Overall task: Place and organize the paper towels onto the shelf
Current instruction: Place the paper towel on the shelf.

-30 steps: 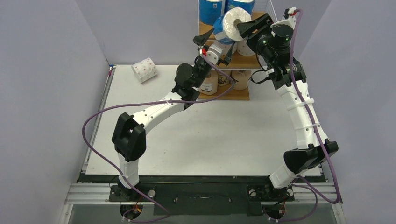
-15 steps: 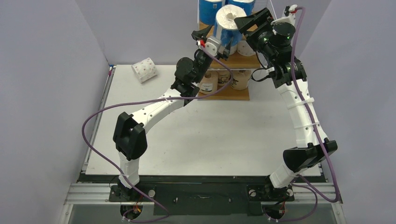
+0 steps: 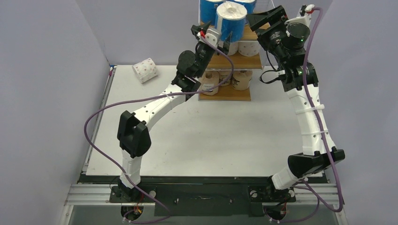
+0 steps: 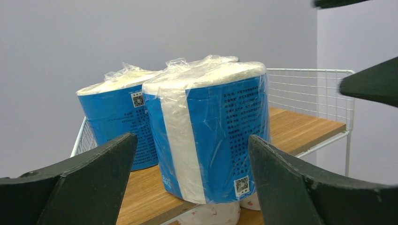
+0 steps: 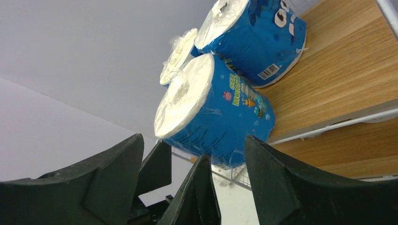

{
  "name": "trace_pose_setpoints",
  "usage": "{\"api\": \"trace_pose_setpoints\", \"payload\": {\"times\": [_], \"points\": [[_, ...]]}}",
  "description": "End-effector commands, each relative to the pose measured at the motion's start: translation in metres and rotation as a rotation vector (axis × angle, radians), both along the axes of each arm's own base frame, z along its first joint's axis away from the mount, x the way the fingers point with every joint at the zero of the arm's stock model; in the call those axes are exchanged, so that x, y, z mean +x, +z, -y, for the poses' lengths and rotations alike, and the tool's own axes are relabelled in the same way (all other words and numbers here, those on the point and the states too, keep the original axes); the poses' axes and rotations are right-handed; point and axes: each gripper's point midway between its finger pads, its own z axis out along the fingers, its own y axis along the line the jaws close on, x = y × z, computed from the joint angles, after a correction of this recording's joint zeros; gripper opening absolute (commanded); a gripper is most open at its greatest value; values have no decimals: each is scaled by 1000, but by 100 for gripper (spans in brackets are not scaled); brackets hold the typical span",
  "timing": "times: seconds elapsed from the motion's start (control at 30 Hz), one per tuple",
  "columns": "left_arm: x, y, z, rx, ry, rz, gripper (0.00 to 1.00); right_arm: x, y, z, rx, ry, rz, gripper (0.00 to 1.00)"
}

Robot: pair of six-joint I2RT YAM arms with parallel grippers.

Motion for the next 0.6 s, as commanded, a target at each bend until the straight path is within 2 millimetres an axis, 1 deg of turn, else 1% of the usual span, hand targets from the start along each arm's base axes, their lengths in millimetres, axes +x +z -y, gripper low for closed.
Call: {"api": "trace_pose_setpoints", "payload": {"times": [0.0,0.1,0.23,0.33,0.4,0.47,0.5,0.53,0.57], "points": [[23,6,-15,-31,52,-49,87,-25,37,15,24,-35,109,73],[32,4,-20,-44,64,-71,87,-24,35,16,16,-38,103,72],[40,-2,-23,-46,75,-88,87,-22,32,17,4,-47,100,70],[40,-1,-24,-56,73,-89,87,-19,29,16,-1,-44,96,69],[38,2,-24,-61,58,-85,89,-18,27,15,-8,-43,95,69],[30,9,-21,-61,30,-75,92,-18,26,16,-16,-46,94,69],[24,16,-22,-65,23,-64,93,-18,25,16,-20,-49,93,69],[19,16,-18,-55,11,-59,96,-18,25,17,-23,-51,94,69],[10,27,-22,-61,7,-41,97,-18,25,18,-26,-54,94,69]]}}
